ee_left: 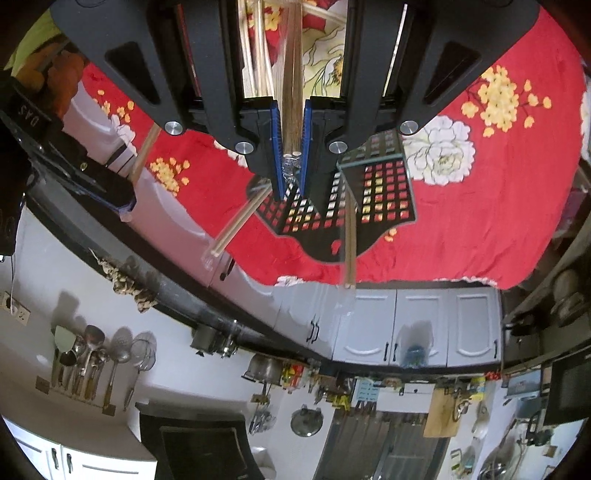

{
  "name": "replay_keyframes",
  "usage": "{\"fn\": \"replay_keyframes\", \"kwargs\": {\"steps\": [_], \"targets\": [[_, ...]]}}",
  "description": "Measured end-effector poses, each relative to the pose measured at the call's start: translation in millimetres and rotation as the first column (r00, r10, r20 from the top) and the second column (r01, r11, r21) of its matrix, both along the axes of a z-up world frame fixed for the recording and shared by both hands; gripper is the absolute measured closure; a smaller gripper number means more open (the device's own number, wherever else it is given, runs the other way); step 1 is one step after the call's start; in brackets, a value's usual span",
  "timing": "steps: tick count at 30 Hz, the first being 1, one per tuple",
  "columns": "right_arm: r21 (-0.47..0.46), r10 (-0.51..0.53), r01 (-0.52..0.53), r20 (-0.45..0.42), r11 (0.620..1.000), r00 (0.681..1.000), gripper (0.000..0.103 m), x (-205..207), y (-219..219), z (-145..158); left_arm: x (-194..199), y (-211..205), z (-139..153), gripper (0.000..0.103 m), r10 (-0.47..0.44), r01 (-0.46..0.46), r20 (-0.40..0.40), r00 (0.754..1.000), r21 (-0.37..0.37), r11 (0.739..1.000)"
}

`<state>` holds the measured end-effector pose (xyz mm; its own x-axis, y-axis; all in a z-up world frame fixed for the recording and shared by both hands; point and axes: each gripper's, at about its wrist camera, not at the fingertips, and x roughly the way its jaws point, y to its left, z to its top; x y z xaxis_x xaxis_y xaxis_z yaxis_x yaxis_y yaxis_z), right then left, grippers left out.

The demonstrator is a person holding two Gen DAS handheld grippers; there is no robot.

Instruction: Organize utensils

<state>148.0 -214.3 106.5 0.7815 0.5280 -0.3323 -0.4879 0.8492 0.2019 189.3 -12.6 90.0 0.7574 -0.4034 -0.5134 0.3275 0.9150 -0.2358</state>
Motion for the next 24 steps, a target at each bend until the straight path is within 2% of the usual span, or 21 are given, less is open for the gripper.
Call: {"fn": "replay_keyframes", "kwargs": {"steps": [13, 24], "targets": [[-0.008, -0.025, 0.026, 0.089, 1.000, 0.996, 0.092, 2.6, 1.4, 26.4, 2.7, -10.4, 33.6, 0.098, -0.008, 0.010, 0.093, 0.996, -0.020, 1.000], [-0.007, -0.025, 0.026, 0.145, 1.000, 0.989, 0.092, 13.1, 6.4, 48.2, 14.6, -5.7, 60.0, 0.098, 0.027, -0.020, 0.158, 0.987, -0.046, 0.999]]}}
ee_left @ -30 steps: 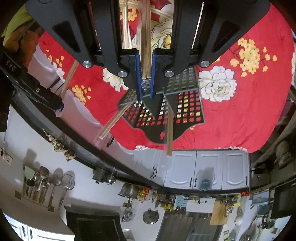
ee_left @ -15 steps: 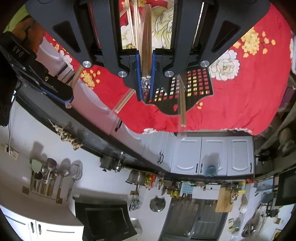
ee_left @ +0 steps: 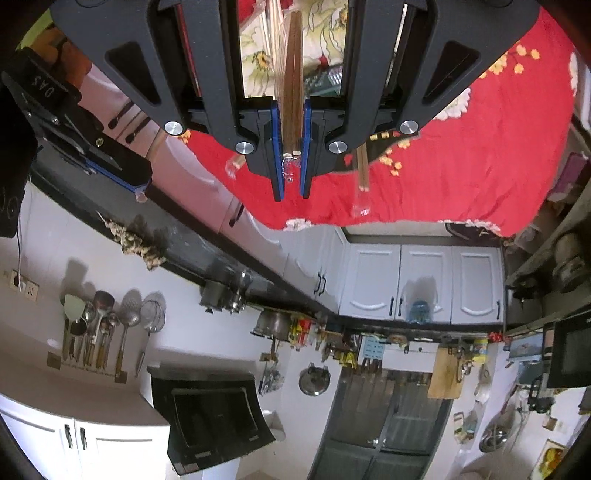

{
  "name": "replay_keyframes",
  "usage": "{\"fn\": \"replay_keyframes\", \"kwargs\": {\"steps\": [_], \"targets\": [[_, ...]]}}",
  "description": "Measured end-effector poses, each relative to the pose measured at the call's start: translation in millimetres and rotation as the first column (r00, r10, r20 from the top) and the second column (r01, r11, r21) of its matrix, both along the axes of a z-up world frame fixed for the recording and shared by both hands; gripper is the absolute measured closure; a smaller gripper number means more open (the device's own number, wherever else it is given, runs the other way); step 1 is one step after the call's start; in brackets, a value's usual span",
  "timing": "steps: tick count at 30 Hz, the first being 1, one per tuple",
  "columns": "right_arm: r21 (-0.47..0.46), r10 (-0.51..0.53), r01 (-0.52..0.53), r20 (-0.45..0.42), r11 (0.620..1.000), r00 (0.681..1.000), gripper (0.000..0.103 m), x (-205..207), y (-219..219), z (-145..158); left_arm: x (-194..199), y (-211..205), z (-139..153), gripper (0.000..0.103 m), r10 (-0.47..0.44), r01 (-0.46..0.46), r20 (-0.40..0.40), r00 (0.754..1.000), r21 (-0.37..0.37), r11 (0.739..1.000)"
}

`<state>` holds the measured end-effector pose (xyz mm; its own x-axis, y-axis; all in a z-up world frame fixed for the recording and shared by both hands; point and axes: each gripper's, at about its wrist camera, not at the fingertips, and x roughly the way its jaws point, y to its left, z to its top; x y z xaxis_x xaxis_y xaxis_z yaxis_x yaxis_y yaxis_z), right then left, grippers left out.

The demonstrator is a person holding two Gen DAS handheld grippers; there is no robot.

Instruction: Organize utensils

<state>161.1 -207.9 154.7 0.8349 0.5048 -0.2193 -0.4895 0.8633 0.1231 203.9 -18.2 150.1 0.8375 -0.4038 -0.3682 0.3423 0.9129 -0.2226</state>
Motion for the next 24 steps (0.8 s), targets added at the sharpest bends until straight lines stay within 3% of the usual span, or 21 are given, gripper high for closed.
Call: {"fn": "replay_keyframes", "kwargs": {"steps": [17, 24], "targets": [[0.023, -0.009, 0.008, 0.055, 1.000, 0.998, 0.092, 27.3, 12.9, 24.1, 20.5, 28.2, 36.9, 0.098, 0.135, -0.130, 0.098, 0.986, -0.057, 0.990], [0.016, -0.069, 0.068, 0.100, 0.998, 0.993, 0.092, 45.2, 12.4, 33.2, 29.7, 37.2, 39.7, 0.098, 0.191, -0.182, 0.128, 0.973, -0.077, 0.980]]}}
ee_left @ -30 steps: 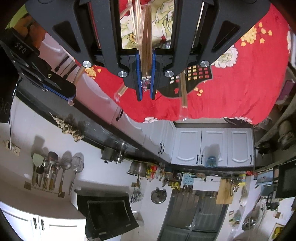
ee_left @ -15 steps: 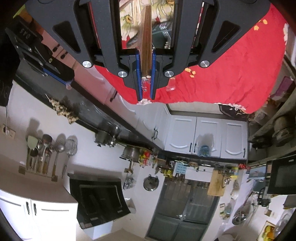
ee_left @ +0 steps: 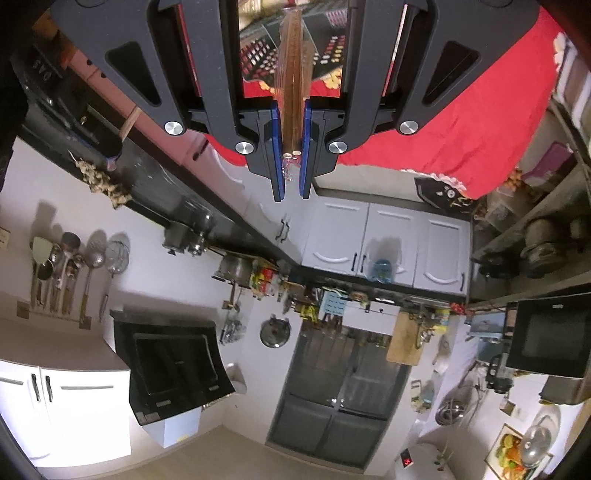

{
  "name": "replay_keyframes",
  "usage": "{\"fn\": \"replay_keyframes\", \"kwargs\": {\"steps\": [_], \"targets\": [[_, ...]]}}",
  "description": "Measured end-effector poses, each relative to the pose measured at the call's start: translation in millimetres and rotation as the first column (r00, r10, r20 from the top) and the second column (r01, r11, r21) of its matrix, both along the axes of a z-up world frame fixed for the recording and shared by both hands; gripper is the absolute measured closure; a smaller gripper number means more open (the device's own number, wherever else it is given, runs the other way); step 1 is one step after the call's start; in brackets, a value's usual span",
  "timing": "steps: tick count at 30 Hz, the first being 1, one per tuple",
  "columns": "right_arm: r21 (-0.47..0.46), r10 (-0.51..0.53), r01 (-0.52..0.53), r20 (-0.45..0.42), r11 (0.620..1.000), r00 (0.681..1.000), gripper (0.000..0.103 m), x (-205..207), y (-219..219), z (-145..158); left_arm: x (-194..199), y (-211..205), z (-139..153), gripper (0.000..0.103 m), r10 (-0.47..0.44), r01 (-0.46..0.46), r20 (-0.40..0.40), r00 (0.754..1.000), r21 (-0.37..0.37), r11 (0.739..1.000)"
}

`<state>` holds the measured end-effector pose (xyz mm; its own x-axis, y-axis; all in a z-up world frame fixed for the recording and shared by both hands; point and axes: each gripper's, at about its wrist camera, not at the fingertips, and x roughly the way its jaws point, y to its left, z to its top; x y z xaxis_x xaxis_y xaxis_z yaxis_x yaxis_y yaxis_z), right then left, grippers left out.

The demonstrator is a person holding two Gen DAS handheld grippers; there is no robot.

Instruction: Organize utensils

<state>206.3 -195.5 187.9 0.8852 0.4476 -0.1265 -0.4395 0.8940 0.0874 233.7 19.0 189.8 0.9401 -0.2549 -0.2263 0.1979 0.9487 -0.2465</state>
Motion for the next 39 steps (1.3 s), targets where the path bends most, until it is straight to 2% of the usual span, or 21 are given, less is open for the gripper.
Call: {"fn": "replay_keyframes", "kwargs": {"steps": [8, 15, 23, 26, 27, 28, 29, 32, 34, 35, 38, 39], "targets": [[-0.012, -0.079, 0.080, 0.051, 0.997, 0.996, 0.092, 19.5, -7.6, -1.3, 5.9, 5.0, -8.8, 0.098, 0.056, -0.058, 0.029, 0.998, 0.043, 0.997], [-0.037, -0.154, 0.157, 0.083, 0.987, 0.985, 0.092, 36.3, -9.9, -16.7, 17.1, 9.0, -28.6, 0.098, 0.085, -0.085, 0.004, 0.996, 0.046, 0.995], [-0.050, -0.170, 0.173, 0.055, 0.984, 0.984, 0.092, 48.7, -5.7, -38.6, 19.0, 2.1, -44.5, 0.098, 0.078, -0.079, 0.007, 0.997, 0.073, 0.994], [-0.037, -0.175, 0.176, 0.030, 0.984, 0.984, 0.091, 51.7, -3.9, -45.7, 22.1, -0.5, -52.9, 0.098, 0.070, -0.069, -0.014, 0.997, 0.076, 0.995], [-0.025, -0.175, 0.176, 0.015, 0.984, 0.984, 0.087, 53.3, -5.3, -48.8, 23.2, -0.8, -55.2, 0.098, 0.069, -0.067, -0.020, 0.997, 0.075, 0.995], [-0.019, -0.171, 0.172, 0.005, 0.985, 0.985, 0.074, 53.0, -6.0, -50.4, 24.5, -1.4, -58.6, 0.098, 0.066, -0.063, -0.029, 0.997, 0.075, 0.995], [-0.013, -0.172, 0.172, -0.001, 0.985, 0.985, 0.069, 52.2, -7.5, -52.2, 25.2, -1.8, -60.9, 0.098, 0.064, -0.061, -0.033, 0.997, 0.077, 0.995], [-0.026, -0.175, 0.175, -0.008, 0.984, 0.985, 0.064, 45.4, -9.9, -55.2, 28.3, -4.6, -70.0, 0.098, 0.053, -0.049, -0.056, 0.997, 0.080, 0.996], [-0.037, -0.183, 0.182, -0.019, 0.983, 0.983, 0.053, 39.6, -11.9, -56.6, 30.6, -6.4, -77.1, 0.097, 0.045, -0.038, -0.085, 0.995, 0.081, 0.996], [-0.040, -0.181, 0.180, -0.026, 0.983, 0.983, 0.053, 36.4, -13.9, -57.3, 31.1, -6.9, -80.4, 0.096, 0.040, -0.032, -0.099, 0.994, 0.080, 0.996], [-0.050, -0.181, 0.179, -0.044, 0.983, 0.982, 0.048, 28.6, -19.3, -60.2, 31.4, -8.3, -89.1, 0.078, 0.038, -0.026, -0.138, 0.990, 0.092, 0.995], [-0.049, -0.183, 0.180, -0.051, 0.982, 0.982, 0.045, 25.8, -21.6, -61.6, 30.6, -8.0, -91.8, 0.068, 0.037, -0.024, -0.147, 0.988, 0.093, 0.995]]}}
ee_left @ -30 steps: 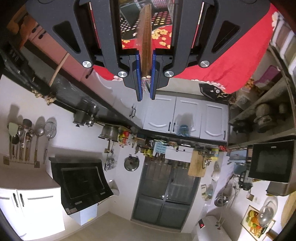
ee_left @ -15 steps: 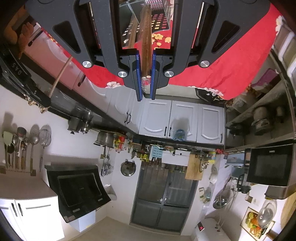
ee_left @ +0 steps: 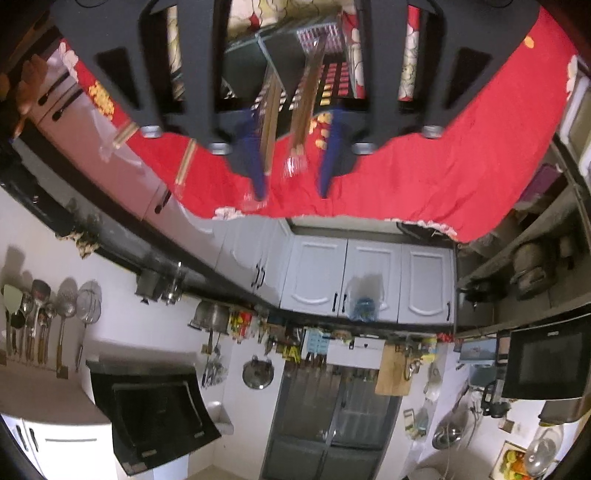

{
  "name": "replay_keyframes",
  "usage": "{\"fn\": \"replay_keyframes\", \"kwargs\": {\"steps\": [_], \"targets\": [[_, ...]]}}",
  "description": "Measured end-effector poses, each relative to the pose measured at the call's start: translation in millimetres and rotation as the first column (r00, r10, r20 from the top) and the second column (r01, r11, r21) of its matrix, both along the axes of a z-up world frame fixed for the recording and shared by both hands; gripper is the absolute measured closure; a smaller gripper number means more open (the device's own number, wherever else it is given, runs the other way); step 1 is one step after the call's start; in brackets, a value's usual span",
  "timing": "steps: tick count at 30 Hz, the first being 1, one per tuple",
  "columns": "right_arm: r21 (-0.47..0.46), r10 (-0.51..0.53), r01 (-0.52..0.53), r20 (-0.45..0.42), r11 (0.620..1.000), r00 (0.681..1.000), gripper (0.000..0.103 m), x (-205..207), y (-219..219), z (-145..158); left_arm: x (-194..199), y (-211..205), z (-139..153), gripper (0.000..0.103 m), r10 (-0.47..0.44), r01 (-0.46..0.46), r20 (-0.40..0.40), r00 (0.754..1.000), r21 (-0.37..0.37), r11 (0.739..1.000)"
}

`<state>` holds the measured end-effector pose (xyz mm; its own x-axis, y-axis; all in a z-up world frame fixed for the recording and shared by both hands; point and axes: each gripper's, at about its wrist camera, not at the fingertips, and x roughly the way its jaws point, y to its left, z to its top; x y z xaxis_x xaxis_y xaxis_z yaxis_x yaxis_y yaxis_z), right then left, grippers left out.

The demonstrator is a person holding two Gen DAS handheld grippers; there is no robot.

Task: Organize utensils
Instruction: 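Lower chopsticks into the caddy compartments and open both tools, then withdraw both open tools from the caddy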

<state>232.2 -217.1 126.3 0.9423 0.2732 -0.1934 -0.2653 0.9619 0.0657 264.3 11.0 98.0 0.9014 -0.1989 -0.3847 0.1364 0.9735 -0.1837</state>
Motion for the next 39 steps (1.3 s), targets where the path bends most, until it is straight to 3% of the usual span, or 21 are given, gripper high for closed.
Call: {"fn": "replay_keyframes", "kwargs": {"steps": [3, 8, 9, 10, 16, 25, 39], "targets": [[0.014, 0.006, -0.005, -0.046, 1.000, 0.999, 0.040, -4.4, -4.9, -3.6, -2.4, 2.2, -3.9, 0.058, -0.009, 0.009, -0.023, 1.000, -0.009, 1.000], [-0.005, 0.010, -0.011, -0.077, 1.000, 0.997, 0.032, -19.4, -5.8, -9.7, -12.6, 11.8, -1.0, 0.023, -0.008, 0.007, -0.024, 1.000, -0.032, 0.999], [-0.007, 0.014, -0.014, -0.084, 1.000, 0.996, 0.030, -21.4, -6.8, -11.0, -16.2, 12.8, 0.7, 0.012, -0.004, 0.003, -0.014, 1.000, -0.034, 0.999], [-0.013, 0.021, -0.022, -0.086, 1.000, 0.996, 0.030, -25.8, -7.6, -12.3, -20.5, 14.6, 1.9, 0.010, 0.001, -0.001, -0.002, 1.000, -0.038, 0.999], [-0.002, 0.032, -0.032, -0.103, 0.999, 0.994, 0.018, -43.7, -16.2, -16.2, -39.9, 20.5, 7.5, 0.010, 0.008, -0.008, 0.007, 1.000, -0.064, 0.998], [-0.043, 0.071, -0.078, -0.138, 0.996, 0.988, 0.018, -64.6, -8.4, -35.5, -70.2, 25.7, 0.2, 0.010, 0.014, -0.016, -0.034, 0.999, -0.060, 0.998], [-0.047, 0.084, -0.096, -0.200, 0.994, 0.976, 0.016, -83.8, -5.7, -62.9, -99.6, 19.2, -41.5, 0.010, -0.001, -0.003, -0.122, 0.993, -0.030, 1.000]]}}
